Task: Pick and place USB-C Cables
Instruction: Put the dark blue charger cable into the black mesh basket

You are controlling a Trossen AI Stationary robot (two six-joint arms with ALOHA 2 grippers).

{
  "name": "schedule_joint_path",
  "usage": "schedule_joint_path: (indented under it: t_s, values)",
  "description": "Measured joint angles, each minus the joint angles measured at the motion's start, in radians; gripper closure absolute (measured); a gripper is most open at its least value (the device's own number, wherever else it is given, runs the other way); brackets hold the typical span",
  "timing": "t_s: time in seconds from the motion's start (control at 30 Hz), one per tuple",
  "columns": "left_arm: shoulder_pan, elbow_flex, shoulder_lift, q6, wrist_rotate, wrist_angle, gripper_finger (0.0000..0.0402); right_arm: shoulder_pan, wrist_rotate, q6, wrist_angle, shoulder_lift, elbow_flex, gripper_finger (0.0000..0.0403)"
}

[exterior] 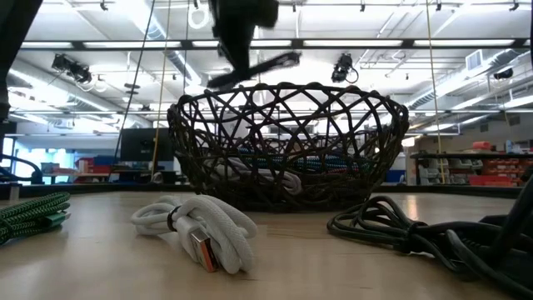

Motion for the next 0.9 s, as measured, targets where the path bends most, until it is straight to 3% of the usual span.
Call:
schedule_joint_path:
  t_s: [0.3,0.63,0.9]
  values:
    - [-0.002,-0.235,0.009,0.126,0.196,0.346,0.0372,0.0,0.0,0.04,0.046,0.0,0.0,0.0268]
    - [-0.013,-0.408,0.008,0.127,0.224,0.5,0.0372,0.0,0.0,0.04,0.076,0.0,0.0,0.0268]
    - [-0.045,-0.45,0.008,0.111,0.232,0.526,0.0372,0.0,0.001,0.034,0.079,0.0,0.0,0.0268]
